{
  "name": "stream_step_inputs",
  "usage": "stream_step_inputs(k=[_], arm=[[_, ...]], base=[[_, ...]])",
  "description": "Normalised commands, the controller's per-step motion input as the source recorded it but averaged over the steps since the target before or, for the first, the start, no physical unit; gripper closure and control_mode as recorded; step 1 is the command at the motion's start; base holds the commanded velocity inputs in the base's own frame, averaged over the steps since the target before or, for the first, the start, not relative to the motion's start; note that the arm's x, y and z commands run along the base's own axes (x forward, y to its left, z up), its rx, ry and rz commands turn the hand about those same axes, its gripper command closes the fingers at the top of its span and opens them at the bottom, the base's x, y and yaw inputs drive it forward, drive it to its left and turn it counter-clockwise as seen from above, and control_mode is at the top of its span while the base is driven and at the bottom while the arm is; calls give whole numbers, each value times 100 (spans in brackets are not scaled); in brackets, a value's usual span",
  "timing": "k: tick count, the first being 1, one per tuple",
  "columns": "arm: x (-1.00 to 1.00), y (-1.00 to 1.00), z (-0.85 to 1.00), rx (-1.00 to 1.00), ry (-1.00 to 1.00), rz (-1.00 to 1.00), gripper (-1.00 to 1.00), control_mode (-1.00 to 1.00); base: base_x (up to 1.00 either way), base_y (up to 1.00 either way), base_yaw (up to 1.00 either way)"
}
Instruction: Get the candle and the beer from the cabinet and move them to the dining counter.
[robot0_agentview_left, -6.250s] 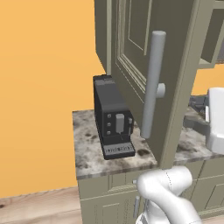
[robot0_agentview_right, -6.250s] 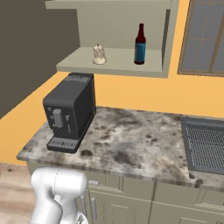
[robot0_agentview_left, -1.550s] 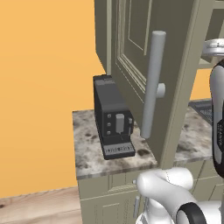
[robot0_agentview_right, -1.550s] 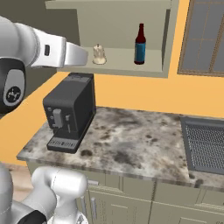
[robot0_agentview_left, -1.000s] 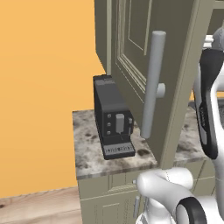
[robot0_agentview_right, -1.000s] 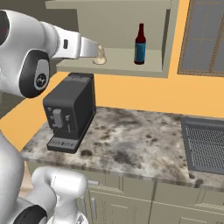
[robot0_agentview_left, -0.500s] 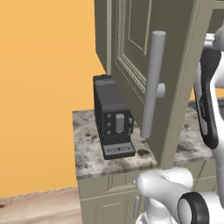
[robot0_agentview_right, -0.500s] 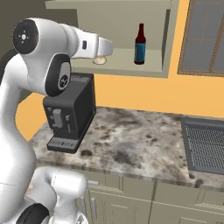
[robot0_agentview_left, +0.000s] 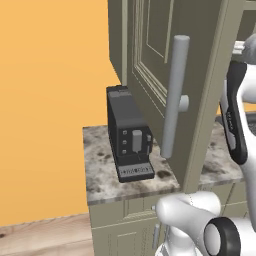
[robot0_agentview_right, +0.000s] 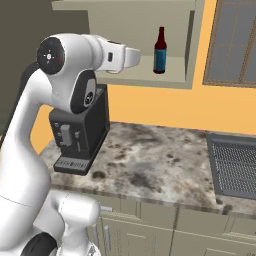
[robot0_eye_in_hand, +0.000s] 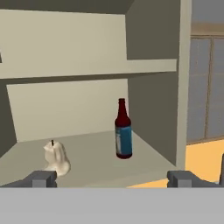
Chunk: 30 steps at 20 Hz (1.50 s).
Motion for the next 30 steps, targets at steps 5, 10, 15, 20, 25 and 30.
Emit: stream_step_inputs(k=[5, 10, 15, 20, 25, 30], arm=[[34, -16, 0, 0, 0, -6, -100, -100], [36, -14, 0, 0, 0, -4, -100, -100], [43, -10, 0, 0, -1, 0, -100, -100], [44, 0, 0, 0, -2, 0, -100, -100], [41, 0, 0, 0, -2, 0, -100, -100], [36, -15, 0, 0, 0, 0, -100, -100]], base=[[0, 0, 0], [0, 0, 0], [0, 0, 0], [0, 0, 0], [0, 0, 0], [0, 0, 0]])
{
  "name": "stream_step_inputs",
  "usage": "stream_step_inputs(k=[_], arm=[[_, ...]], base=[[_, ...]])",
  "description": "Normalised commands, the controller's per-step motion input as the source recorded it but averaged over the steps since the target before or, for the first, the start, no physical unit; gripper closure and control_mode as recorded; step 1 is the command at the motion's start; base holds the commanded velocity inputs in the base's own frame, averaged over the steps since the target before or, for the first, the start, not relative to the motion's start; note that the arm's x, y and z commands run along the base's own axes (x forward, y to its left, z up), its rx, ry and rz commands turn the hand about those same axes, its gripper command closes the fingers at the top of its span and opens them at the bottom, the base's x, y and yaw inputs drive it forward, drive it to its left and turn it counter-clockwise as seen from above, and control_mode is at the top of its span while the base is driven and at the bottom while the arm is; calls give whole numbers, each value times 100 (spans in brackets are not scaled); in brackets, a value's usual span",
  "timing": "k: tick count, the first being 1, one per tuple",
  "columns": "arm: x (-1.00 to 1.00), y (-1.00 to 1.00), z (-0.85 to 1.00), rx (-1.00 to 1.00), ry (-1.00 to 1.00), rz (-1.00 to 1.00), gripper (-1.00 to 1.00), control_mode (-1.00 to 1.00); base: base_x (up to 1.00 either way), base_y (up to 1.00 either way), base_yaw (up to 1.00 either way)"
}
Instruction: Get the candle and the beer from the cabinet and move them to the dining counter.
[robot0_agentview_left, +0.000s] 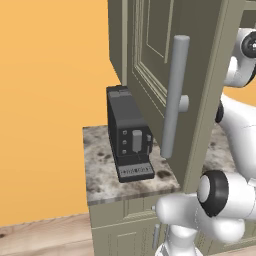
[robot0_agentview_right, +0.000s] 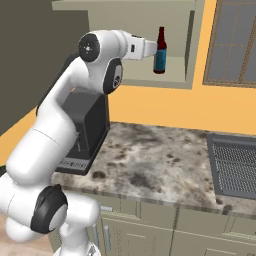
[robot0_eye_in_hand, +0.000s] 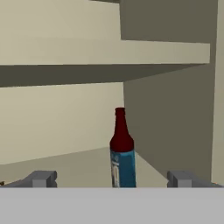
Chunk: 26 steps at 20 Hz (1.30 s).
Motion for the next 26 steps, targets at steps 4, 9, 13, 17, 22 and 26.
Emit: stream_step_inputs(k=[4, 9, 13, 17, 22, 26], arm=[[33, -12, 0, 0, 0, 0, -100, -100], [34, -21, 0, 0, -1, 0, -100, -100], [26, -16, 0, 0, -7, 0, -100, -100], [24, -1, 0, 0, -10, 0, -100, -100], [28, 0, 0, 0, -4, 0, -100, -100], [28, 0, 0, 0, 0, 0, -100, -100]], base=[[0, 0, 0], [0, 0, 0], [0, 0, 0], [0, 0, 0], [0, 0, 0], [0, 0, 0]])
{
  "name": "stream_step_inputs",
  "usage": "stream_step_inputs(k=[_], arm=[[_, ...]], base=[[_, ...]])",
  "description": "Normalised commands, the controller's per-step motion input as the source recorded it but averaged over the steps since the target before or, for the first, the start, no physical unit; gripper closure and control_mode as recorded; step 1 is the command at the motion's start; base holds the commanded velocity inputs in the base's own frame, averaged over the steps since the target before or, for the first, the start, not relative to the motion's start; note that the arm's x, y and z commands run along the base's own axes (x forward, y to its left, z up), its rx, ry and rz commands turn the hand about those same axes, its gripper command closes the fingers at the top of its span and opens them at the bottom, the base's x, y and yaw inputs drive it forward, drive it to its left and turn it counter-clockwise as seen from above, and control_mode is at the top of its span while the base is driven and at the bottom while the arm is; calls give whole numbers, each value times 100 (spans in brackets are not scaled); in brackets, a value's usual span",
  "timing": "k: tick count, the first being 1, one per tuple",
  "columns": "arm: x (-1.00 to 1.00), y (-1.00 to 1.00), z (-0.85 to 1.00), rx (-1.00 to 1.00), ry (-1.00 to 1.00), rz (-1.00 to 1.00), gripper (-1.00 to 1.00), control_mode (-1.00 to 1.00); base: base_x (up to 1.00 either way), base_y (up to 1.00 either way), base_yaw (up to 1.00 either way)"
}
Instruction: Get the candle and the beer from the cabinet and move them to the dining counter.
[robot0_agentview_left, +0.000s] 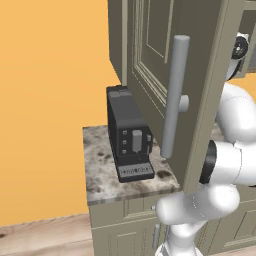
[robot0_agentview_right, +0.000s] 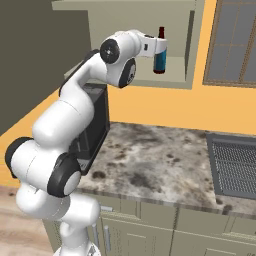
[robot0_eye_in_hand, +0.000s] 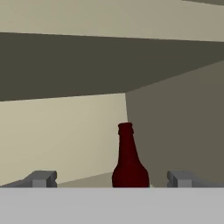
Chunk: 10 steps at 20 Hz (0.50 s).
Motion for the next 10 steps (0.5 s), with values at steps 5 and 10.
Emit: stream_step_inputs(k=[5, 10], arm=[[19, -3, 0, 0, 0, 0, -100, -100], [14, -6, 0, 0, 0, 0, -100, -100]], base=[[0, 0, 0], [0, 0, 0]])
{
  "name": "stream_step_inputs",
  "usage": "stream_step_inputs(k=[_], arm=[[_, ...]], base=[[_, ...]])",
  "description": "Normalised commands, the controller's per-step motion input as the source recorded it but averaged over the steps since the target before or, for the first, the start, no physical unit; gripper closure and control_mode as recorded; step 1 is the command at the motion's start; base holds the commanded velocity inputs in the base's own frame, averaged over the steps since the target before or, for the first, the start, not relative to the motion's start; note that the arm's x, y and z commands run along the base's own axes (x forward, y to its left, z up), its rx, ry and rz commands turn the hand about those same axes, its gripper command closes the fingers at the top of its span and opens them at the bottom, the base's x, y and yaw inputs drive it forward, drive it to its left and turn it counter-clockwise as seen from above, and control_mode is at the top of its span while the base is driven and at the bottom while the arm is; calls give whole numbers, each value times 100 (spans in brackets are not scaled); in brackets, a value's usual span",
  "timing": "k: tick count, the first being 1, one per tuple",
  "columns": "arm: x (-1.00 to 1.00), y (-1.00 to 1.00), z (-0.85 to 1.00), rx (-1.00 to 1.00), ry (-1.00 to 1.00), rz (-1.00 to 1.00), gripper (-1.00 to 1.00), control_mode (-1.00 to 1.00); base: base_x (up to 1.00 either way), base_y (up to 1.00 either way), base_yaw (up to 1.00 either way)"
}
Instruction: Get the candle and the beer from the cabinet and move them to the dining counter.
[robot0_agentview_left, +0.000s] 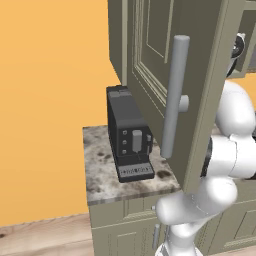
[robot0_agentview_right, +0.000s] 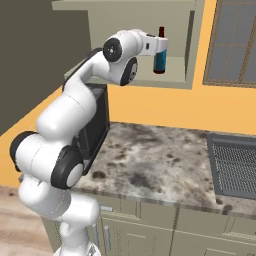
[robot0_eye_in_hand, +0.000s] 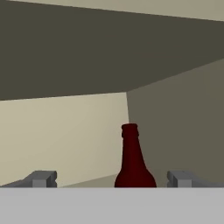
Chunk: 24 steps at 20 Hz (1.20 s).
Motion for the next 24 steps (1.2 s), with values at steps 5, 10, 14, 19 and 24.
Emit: stream_step_inputs(k=[5, 10, 14, 19, 24], arm=[[3, -8, 2, 0, 1, 0, -100, -100], [8, -4, 1, 0, 2, -2, -100, -100], [15, 0, 0, 0, 2, -3, -100, -100], [19, 0, 1, 0, 3, -4, -100, -100], [17, 0, 2, 0, 3, -3, -100, -100]], base=[[0, 0, 0], [0, 0, 0], [0, 0, 0], [0, 0, 0], [0, 0, 0]])
